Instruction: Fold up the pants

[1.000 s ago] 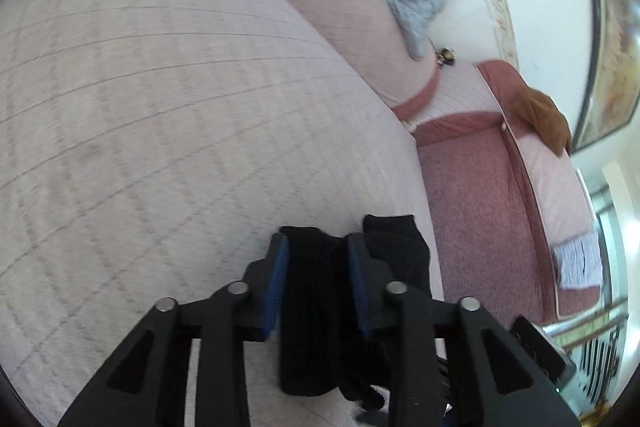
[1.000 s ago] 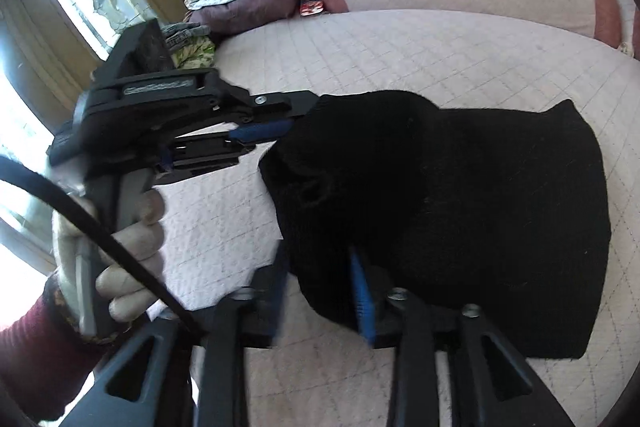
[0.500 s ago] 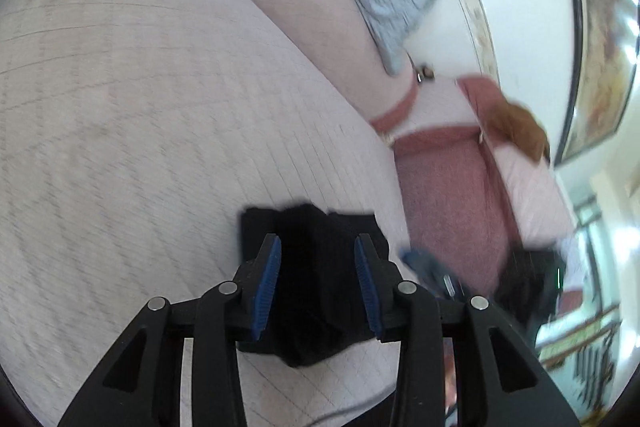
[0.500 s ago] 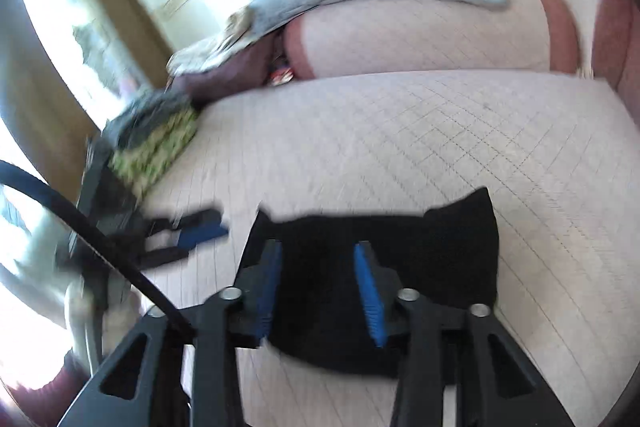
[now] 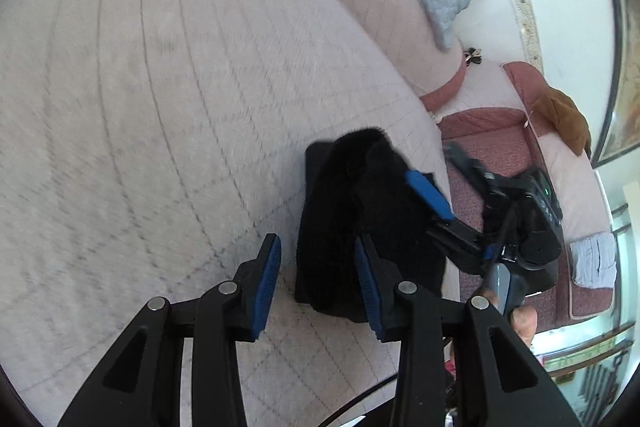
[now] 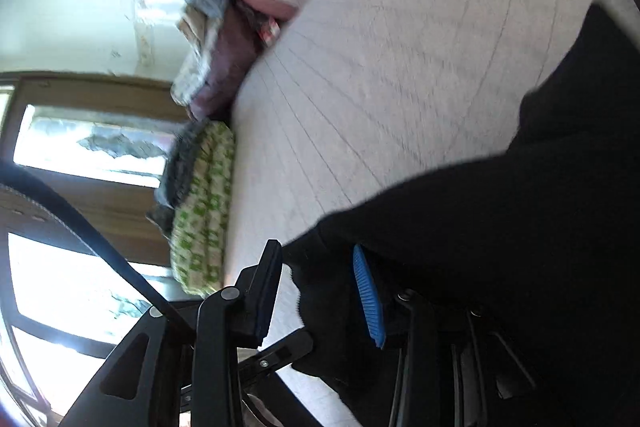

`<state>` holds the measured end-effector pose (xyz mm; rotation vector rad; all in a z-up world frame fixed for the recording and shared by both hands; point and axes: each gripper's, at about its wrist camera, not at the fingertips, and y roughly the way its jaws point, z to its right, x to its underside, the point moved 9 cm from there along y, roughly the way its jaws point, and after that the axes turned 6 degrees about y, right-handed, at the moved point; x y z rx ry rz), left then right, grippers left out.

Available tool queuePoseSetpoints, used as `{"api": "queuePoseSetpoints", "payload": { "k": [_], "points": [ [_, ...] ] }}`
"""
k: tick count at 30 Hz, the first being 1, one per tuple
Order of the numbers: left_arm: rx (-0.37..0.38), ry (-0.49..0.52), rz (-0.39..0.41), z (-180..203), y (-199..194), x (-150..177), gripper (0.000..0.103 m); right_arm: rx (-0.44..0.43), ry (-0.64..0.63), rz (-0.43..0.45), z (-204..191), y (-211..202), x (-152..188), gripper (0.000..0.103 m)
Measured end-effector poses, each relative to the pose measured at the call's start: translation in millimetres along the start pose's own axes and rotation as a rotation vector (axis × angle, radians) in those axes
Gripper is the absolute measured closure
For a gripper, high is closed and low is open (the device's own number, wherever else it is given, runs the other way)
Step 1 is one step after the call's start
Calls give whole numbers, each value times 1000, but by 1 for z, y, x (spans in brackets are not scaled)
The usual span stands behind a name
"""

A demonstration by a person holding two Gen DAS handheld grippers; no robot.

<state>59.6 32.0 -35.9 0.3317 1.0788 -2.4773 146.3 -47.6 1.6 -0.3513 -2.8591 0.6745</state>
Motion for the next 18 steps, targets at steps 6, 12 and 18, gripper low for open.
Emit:
{"api": "queuePoseSetpoints", "payload": {
  "k": [6, 12, 18],
  "points": [
    [101, 89, 72, 45, -16, -32, 60, 124, -68, 162, 5, -63, -25, 35],
    [28, 46, -33, 31, 60, -48, 59, 223, -49, 215, 40, -70, -38, 37],
    [48, -1, -15, 11, 70, -48, 62, 267, -25, 258, 72, -80, -49, 38]
  ]
}}
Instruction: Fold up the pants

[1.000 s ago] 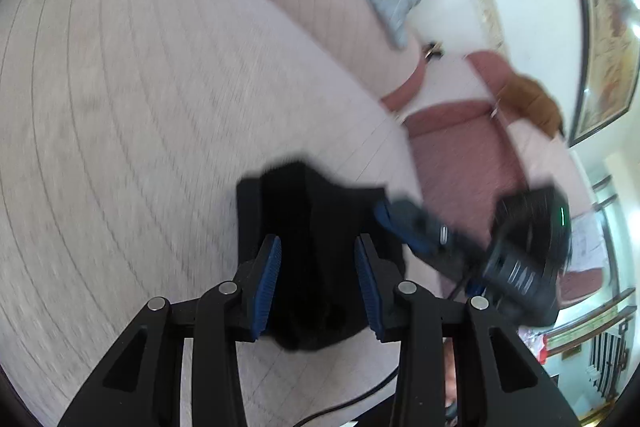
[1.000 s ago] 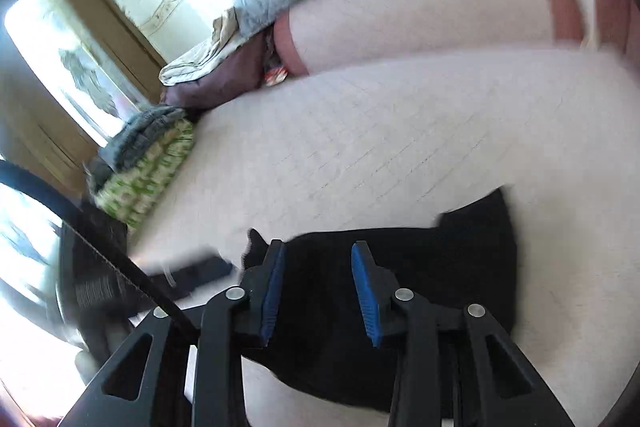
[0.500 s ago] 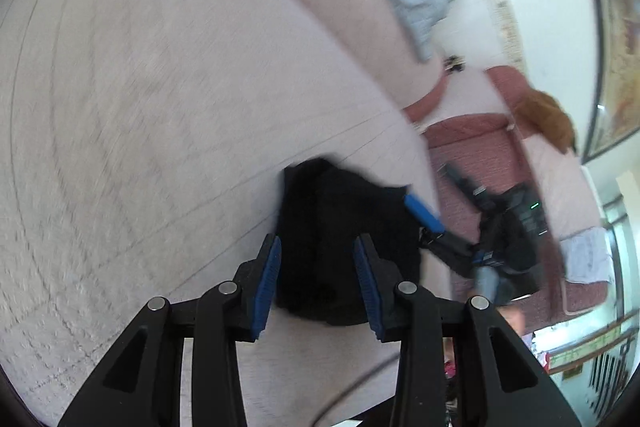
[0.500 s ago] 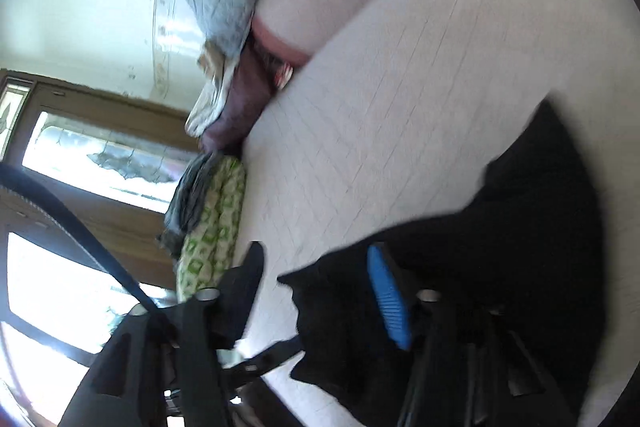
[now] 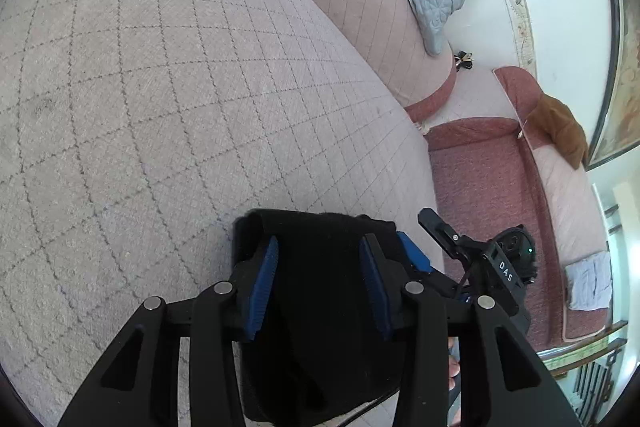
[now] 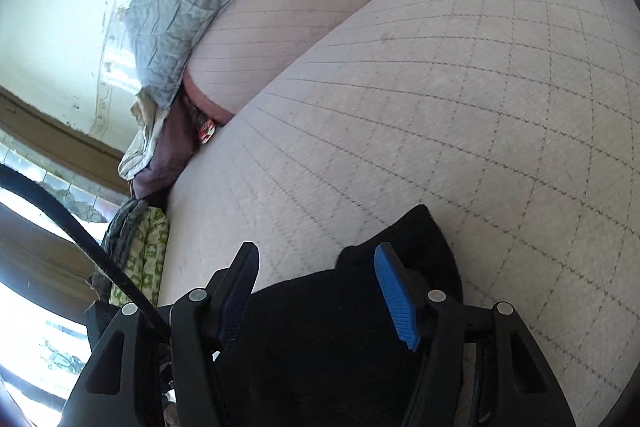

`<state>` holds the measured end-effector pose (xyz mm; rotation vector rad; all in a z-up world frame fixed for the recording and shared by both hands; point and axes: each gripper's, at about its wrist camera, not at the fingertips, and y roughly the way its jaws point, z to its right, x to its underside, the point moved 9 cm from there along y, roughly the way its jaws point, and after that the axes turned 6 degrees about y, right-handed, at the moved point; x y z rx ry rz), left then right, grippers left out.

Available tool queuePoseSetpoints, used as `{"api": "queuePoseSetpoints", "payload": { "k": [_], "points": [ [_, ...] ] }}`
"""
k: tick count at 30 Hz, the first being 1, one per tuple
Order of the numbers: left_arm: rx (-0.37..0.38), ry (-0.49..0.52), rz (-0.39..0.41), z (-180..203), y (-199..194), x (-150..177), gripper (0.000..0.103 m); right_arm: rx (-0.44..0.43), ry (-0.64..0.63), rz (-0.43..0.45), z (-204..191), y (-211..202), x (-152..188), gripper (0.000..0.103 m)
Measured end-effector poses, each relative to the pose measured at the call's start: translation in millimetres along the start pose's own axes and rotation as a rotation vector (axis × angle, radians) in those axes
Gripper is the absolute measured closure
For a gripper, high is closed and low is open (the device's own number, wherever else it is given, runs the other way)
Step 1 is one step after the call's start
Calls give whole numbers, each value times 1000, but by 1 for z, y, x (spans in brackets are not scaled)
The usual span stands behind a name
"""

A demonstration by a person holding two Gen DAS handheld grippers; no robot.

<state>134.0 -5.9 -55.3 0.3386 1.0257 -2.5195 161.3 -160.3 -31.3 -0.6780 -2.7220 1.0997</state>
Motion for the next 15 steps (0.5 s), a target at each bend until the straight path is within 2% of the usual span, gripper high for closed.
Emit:
{"api": "queuePoseSetpoints", "payload": {
  "k": [4, 8, 11, 13, 15],
  "points": [
    [9, 6, -4, -5, -6, 2, 62, 34, -51, 14, -12, 0, -2, 38],
    [-28, 41, 15, 1, -31, 4, 62, 45, -110, 96, -26, -36, 4, 33],
    [-102, 123, 41, 17, -45, 10, 59, 66, -183, 117, -30, -61, 27, 30],
    [-163, 189, 61, 27, -59, 22, 53, 94, -214, 123, -23, -76, 48, 28],
    [-216, 225, 70, 31, -68, 35, 52, 129, -225, 131, -12, -86, 65, 28]
  ]
}}
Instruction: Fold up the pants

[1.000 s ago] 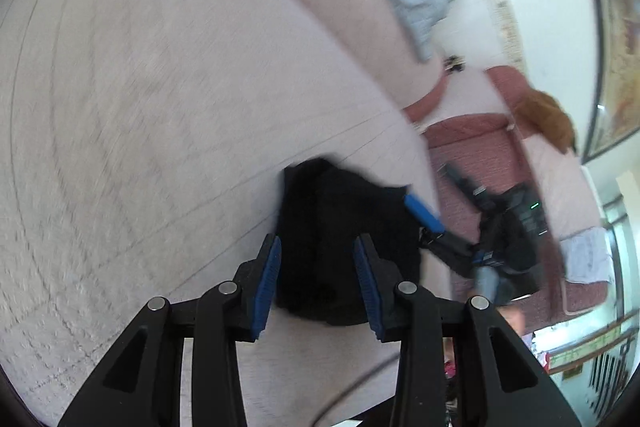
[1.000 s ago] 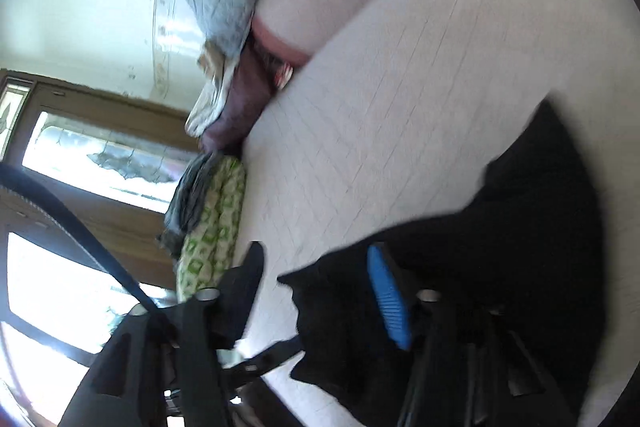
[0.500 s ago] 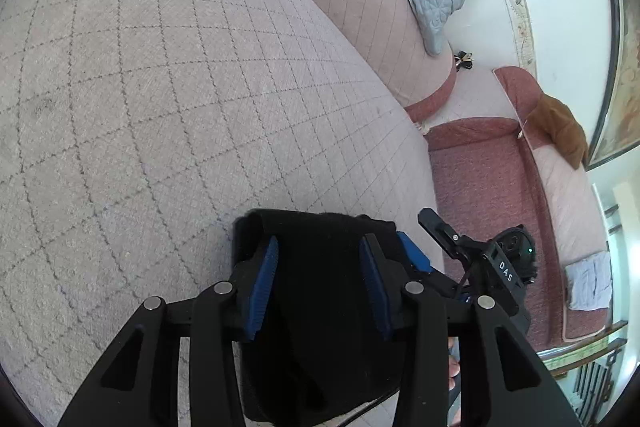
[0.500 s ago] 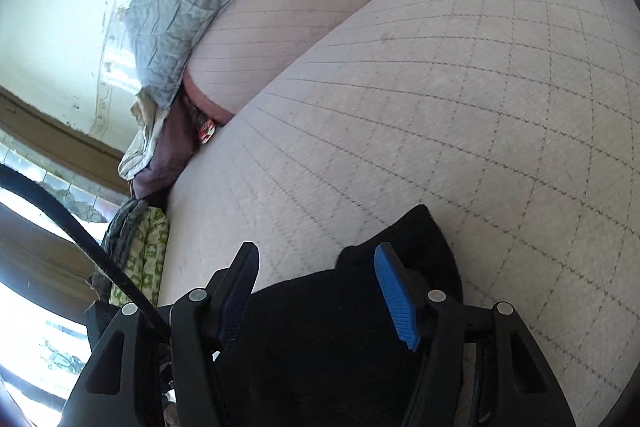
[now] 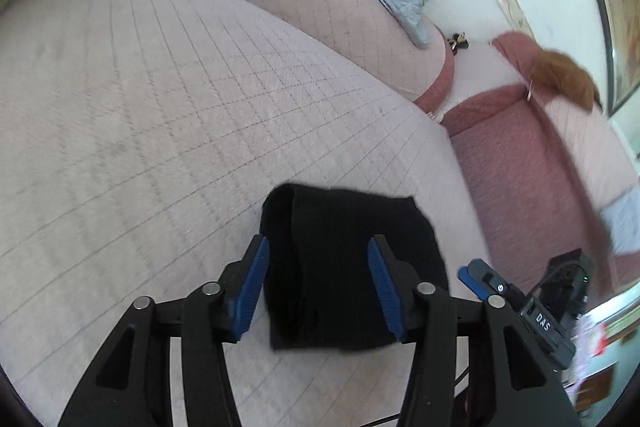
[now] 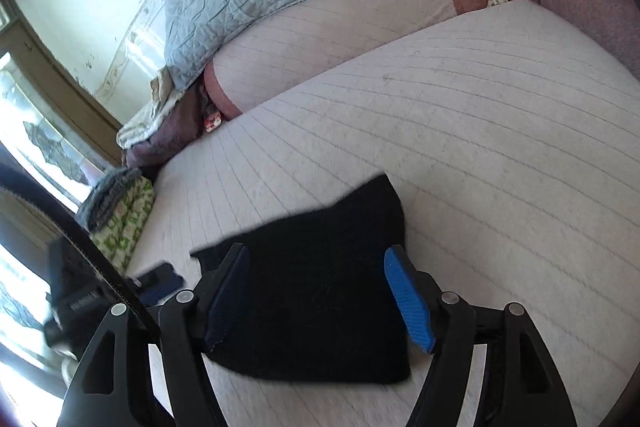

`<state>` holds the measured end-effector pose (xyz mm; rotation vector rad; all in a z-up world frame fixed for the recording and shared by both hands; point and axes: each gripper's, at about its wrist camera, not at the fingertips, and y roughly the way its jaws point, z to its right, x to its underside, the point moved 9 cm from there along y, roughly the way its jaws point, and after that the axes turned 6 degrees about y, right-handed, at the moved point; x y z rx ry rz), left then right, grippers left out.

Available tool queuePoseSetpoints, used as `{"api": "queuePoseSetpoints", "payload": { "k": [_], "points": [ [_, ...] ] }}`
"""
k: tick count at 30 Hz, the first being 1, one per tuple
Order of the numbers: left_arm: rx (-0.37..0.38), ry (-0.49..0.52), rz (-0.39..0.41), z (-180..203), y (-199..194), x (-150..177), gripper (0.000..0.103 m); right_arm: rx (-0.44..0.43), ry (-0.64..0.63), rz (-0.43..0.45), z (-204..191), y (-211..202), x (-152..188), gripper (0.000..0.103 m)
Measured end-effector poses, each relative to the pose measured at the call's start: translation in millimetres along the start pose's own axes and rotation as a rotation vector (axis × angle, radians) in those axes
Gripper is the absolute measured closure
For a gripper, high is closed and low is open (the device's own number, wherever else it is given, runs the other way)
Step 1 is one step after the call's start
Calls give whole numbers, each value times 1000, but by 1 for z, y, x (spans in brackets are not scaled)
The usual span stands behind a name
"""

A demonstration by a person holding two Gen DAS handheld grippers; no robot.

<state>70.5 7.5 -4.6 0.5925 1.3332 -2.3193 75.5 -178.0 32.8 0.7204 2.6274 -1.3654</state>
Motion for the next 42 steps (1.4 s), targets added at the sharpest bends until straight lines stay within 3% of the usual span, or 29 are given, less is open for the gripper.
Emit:
{"api": "queuePoseSetpoints", "payload": {
  "k": [4, 9, 12, 15, 21, 25, 33, 38, 42],
  "points": [
    [-48, 8, -8, 4, -6, 22, 52, 29, 29, -8, 19, -14, 31, 27],
    [31, -78, -32, 4, 0, 37, 51, 1, 80, -37, 37, -22, 49, 27],
    [68, -124, -42, -1, 8, 31, 43, -20, 107, -41, 41, -24, 43, 27],
    [45, -147, -71, -11, 16, 26, 43, -28, 113, -34, 40, -26, 36, 27],
    [-20, -87, -84, -3, 23, 22, 43, -36, 123, -39, 43, -25, 33, 24],
    [22, -99, -119, 0, 40, 17, 36, -50, 136, -66, 46, -16, 30, 24],
    [142, -231, -201, -14, 71, 24, 35, -83, 155, -136, 47, 10, 14, 23],
    [138, -207, -206, -9, 78, 25, 34, -104, 186, -195, 51, 33, 8, 23],
    [145, -177, -211, 0, 87, 22, 27, -166, 222, -239, 47, 50, 5, 23]
  ]
}}
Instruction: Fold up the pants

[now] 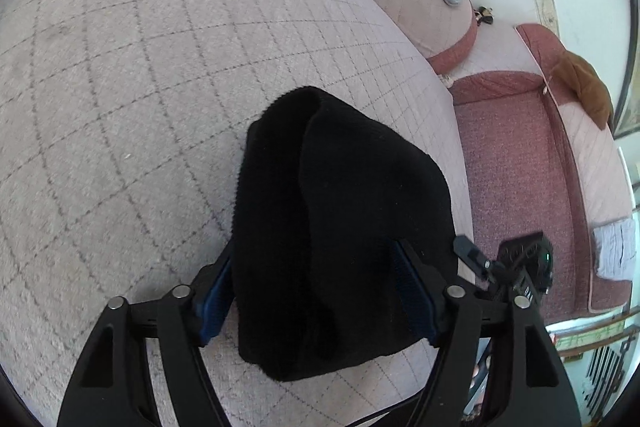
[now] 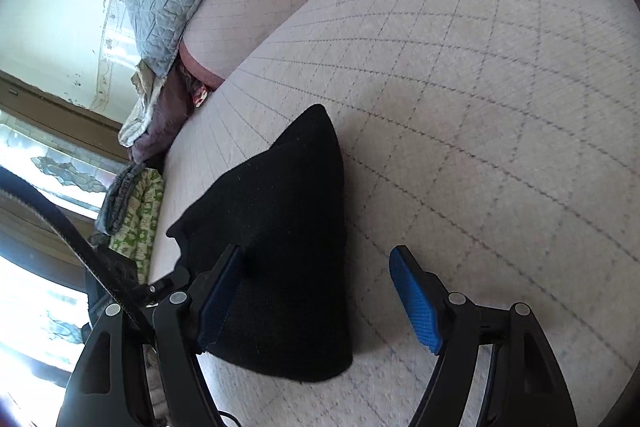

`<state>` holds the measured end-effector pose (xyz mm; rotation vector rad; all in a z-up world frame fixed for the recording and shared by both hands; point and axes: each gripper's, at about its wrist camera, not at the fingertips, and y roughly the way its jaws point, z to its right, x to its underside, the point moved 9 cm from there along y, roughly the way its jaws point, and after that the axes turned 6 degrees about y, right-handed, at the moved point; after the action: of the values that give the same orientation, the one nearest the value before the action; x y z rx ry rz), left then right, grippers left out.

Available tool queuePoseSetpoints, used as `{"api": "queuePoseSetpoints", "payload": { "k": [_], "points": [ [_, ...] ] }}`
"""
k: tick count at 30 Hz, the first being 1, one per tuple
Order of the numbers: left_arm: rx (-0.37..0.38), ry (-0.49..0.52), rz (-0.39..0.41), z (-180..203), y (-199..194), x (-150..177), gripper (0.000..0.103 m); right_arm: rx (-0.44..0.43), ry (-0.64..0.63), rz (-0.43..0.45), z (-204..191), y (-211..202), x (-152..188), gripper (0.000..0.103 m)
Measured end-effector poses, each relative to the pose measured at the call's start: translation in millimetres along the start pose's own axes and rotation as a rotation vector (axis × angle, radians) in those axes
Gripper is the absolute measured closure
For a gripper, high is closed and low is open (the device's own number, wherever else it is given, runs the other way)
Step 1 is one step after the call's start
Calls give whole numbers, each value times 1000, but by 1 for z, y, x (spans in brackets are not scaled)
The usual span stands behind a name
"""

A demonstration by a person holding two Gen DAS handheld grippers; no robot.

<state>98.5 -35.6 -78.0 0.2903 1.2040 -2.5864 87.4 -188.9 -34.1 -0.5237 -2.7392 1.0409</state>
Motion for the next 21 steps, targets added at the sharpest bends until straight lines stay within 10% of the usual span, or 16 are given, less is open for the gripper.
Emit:
{"api": "queuePoseSetpoints", "payload": {
  "k": [8, 12, 15, 21],
  "points": [
    [-88, 109, 9, 23, 14, 2, 11, -29, -103, -88, -31, 39, 6, 9],
    [-104, 127, 22, 22, 1, 4, 52, 18, -133, -64, -40, 38, 12, 44],
    [-74, 106, 32, 21, -10, 3, 55, -29, -113, -42, -46, 25, 9, 64],
    [-88, 135, 90, 34, -25, -19, 55, -40, -170, 7, -77, 16, -3, 67]
  ]
}}
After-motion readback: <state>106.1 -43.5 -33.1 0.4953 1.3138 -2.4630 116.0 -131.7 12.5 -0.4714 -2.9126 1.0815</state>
